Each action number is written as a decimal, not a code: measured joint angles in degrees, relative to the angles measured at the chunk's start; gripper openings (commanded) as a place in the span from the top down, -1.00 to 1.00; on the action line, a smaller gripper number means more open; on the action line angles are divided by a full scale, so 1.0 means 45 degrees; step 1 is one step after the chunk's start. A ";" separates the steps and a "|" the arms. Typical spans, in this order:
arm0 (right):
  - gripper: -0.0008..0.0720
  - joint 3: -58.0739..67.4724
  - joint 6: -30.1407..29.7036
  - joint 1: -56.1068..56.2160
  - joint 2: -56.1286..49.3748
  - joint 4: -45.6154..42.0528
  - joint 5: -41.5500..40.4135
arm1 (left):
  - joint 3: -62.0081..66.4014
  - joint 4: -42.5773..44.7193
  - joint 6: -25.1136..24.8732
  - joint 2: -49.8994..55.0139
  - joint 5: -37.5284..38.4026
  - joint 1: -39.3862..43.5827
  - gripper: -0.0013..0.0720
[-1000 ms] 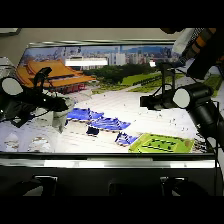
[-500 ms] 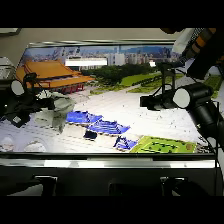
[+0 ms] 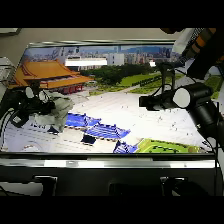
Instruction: Fold the clothes and pants, and hang the long-sleeved shirts on hangers.
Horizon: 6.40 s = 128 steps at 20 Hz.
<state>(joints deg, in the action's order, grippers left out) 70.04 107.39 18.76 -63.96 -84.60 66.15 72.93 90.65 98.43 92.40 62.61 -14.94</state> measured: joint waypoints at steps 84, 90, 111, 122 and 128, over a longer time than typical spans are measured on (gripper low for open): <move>0.88 0.2395 -0.1846 -0.2059 0.5338 -0.1972 -0.0874 | 0.2414 -0.9432 -0.2079 -0.6829 -0.0457 -0.0398 0.90; 0.88 0.4532 -0.1846 -0.2059 0.6601 -0.2263 -0.0967 | 0.2443 -0.8102 -0.0437 -1.0370 0.0209 -0.0685 0.90; 0.59 0.5221 0.2317 -0.2055 -0.8582 0.2730 -0.2205 | 0.0141 -0.7543 0.0933 -0.0355 -0.0816 0.0879 0.89; -0.18 0.4852 -0.2084 -0.5051 -0.6669 0.5144 0.2414 | 0.0758 -0.7883 -0.0423 0.0039 -0.0204 -0.0554 -0.63; -0.18 -0.1365 -0.4017 -0.5722 -0.2710 0.7257 0.3157 | 0.0471 -0.7762 -0.1477 -0.1962 0.1350 -0.2492 -0.63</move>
<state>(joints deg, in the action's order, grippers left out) 63.90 89.32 -6.98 -76.16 -51.94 80.36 75.05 55.72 91.79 83.57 68.69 -26.15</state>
